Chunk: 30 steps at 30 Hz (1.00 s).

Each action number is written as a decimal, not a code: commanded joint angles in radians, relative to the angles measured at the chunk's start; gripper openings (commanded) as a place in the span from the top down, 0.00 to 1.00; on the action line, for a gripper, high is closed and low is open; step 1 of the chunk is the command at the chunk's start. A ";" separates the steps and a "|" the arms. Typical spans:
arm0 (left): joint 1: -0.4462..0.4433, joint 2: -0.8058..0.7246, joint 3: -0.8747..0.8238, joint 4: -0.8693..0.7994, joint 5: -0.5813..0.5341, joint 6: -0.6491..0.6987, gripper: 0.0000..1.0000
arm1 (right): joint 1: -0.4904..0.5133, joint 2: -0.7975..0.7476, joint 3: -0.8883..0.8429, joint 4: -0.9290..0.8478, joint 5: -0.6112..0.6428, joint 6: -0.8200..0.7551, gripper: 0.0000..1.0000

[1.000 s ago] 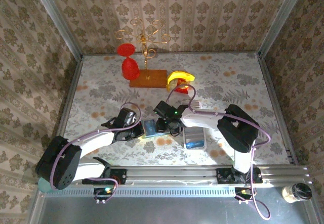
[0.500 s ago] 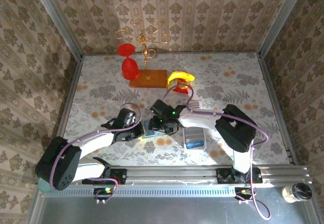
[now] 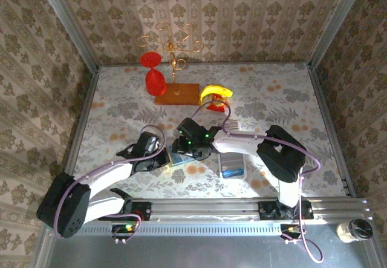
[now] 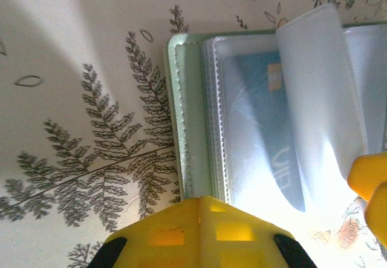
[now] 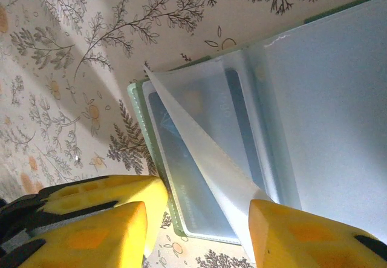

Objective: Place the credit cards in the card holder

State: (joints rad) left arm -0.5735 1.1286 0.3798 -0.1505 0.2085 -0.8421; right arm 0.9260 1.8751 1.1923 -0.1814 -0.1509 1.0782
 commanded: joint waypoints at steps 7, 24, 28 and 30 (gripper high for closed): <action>0.014 -0.185 -0.058 -0.092 -0.094 -0.029 1.00 | 0.008 0.030 0.002 0.018 -0.021 0.018 0.52; 0.047 -0.434 -0.006 -0.386 -0.290 -0.088 1.00 | 0.036 0.007 0.072 0.153 -0.120 0.022 0.52; 0.062 -0.419 -0.003 -0.383 -0.268 -0.099 0.98 | 0.033 -0.046 0.084 0.157 -0.123 -0.007 0.50; 0.067 -0.407 0.004 -0.373 -0.250 -0.092 0.95 | 0.022 -0.087 0.084 0.126 -0.118 -0.045 0.49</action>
State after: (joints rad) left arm -0.5159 0.7116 0.3485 -0.4942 -0.0494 -0.9211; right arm 0.9558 1.8759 1.2446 -0.0517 -0.2523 1.0756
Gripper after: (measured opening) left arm 0.050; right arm 0.508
